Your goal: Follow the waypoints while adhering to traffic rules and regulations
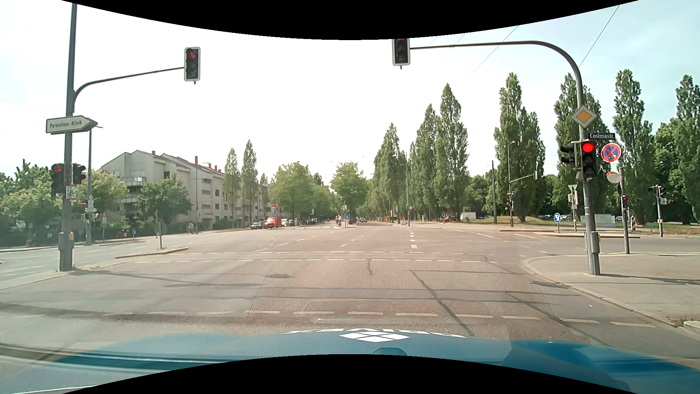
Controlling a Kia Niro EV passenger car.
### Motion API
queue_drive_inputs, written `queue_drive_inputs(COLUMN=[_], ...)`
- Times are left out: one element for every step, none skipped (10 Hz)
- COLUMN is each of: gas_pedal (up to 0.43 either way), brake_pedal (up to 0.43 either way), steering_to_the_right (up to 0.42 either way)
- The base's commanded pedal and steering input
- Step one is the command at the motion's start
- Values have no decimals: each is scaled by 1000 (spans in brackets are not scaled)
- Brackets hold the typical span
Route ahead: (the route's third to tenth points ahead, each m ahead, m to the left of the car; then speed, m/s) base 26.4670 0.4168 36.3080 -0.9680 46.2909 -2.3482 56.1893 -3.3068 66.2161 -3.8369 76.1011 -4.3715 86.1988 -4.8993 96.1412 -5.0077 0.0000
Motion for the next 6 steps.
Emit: queue_drive_inputs(gas_pedal=[0,0,0,0,0,0], brake_pedal=[268,268,268,268,268,268], steering_to_the_right=[3,3,3,3,3,3])
